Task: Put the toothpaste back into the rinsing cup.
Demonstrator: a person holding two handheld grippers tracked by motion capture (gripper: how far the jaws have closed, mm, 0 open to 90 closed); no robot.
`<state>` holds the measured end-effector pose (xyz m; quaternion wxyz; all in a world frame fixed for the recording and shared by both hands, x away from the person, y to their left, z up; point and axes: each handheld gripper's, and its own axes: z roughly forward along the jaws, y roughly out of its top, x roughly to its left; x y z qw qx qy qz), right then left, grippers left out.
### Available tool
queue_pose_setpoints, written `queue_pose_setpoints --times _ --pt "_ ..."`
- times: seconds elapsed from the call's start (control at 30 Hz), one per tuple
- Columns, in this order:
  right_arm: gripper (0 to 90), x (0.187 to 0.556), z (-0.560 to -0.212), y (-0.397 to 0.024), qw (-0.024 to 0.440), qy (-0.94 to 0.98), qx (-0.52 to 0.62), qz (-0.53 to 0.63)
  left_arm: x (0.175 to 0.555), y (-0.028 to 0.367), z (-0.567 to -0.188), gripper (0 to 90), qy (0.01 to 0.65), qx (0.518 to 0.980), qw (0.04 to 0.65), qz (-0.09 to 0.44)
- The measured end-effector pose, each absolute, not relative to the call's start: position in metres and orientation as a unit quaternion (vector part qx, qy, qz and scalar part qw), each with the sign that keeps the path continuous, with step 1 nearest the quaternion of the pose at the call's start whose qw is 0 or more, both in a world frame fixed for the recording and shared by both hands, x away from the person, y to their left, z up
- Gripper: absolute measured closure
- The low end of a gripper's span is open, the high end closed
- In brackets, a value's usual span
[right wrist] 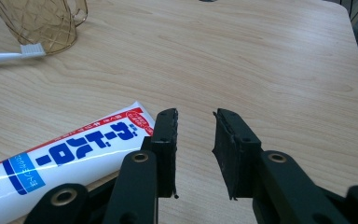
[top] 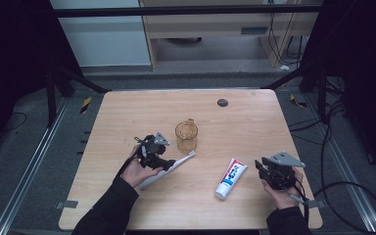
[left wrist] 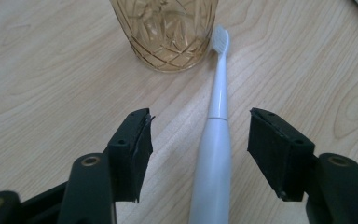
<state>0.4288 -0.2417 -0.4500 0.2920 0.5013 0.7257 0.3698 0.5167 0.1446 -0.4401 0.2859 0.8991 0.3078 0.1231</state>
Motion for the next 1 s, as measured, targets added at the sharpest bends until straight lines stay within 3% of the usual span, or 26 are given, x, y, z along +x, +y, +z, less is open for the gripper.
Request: queue_pose_setpoints --times 0.57,1.0 --pt "70.4 0.428 -0.45 -0.241 0.285 0.732 0.498 0.367 0.524 0.134 -0.458 50.9 0.277 0.932 0.212 0.097" --pt "70.7 0.429 -0.451 -0.241 0.283 0.734 0.497 0.366 0.529 0.132 -0.466 58.1 0.281 0.937 0.195 0.071"
